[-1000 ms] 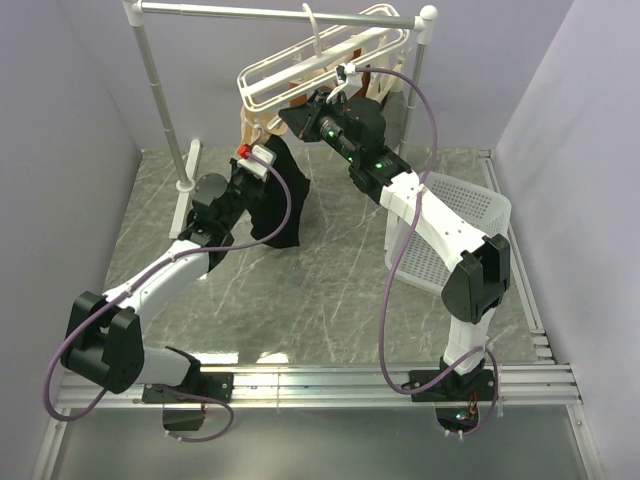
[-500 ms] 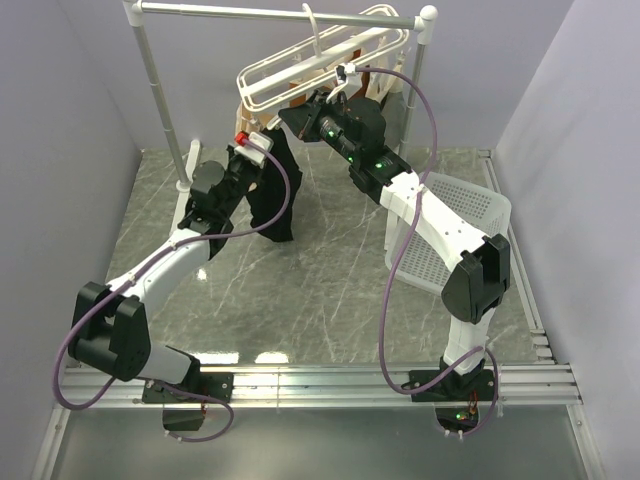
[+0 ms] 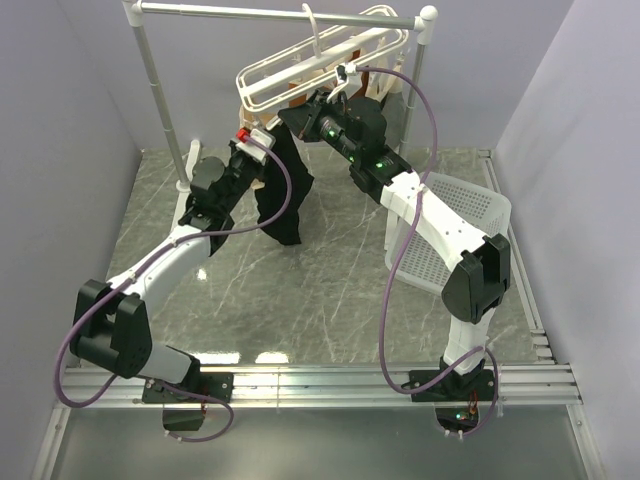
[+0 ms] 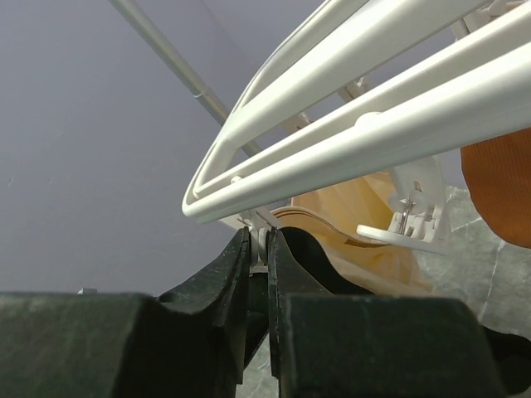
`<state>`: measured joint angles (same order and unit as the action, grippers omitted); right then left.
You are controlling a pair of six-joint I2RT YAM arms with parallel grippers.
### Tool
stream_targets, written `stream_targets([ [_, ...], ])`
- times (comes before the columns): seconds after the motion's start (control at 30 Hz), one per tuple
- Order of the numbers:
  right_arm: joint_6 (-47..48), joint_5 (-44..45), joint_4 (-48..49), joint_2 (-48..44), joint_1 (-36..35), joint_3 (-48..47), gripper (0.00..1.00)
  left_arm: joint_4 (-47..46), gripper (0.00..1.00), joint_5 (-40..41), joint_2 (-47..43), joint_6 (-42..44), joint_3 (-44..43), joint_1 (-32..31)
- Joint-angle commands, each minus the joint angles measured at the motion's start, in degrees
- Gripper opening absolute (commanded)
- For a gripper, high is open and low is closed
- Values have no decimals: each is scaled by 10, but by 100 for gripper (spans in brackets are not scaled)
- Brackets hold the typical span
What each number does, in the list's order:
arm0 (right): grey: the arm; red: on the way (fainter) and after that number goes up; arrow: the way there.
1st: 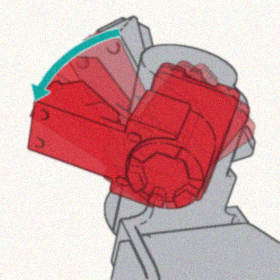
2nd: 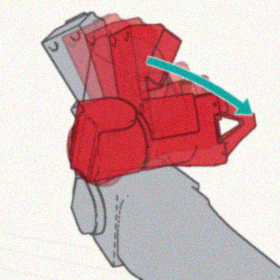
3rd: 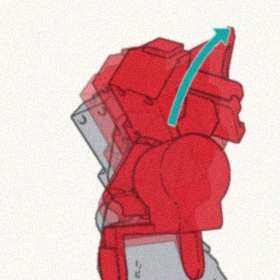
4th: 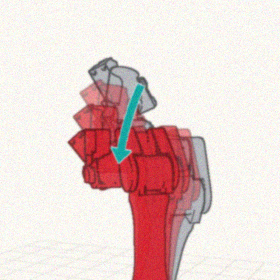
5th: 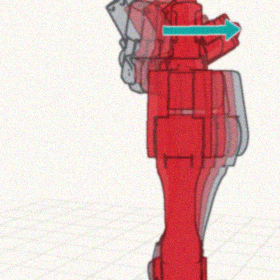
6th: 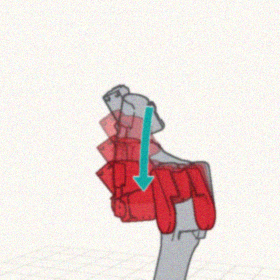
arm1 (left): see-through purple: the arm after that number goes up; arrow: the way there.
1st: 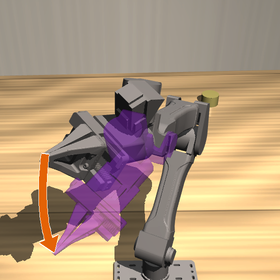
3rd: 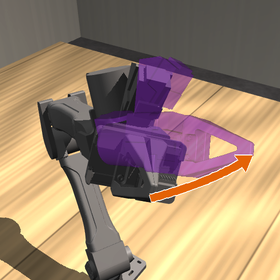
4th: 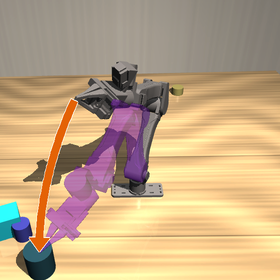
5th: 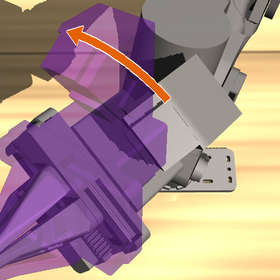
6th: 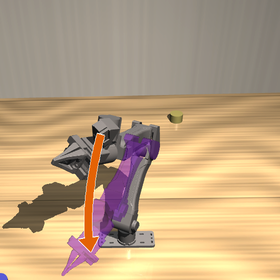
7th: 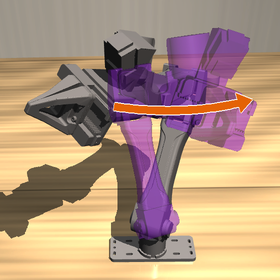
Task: Clip the underwear to the hanger
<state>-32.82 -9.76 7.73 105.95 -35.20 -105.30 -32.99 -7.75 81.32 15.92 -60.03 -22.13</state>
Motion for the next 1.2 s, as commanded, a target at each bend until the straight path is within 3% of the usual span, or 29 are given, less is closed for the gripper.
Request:
stream_targets([
  [0.0,-6,-17,-25,2,2,-9,0,-31,0,-20,3,-2,-34,1],
  [0.27,-4,-23,-30,6,3,-18,0,-37,0,-23,9,2,-43,1],
  [0.4,-8,-25,-27,7,3,-18,18,-41,0,-26,12,6,-47,1],
  [0.57,-13,-28,-26,9,3,-22,31,-44,0,-22,16,7,-54,1],
  [0.77,-13,-30,-27,9,2,-23,45,-43,0,-24,19,4,-62,1],
  [0.93,-13,-32,-25,6,2,-21,48,-37,0,-25,22,2,-70,1],
  [1.17,-2,-39,-26,-23,5,-4,65,-23,1,-15,20,-1,-76,1],
])
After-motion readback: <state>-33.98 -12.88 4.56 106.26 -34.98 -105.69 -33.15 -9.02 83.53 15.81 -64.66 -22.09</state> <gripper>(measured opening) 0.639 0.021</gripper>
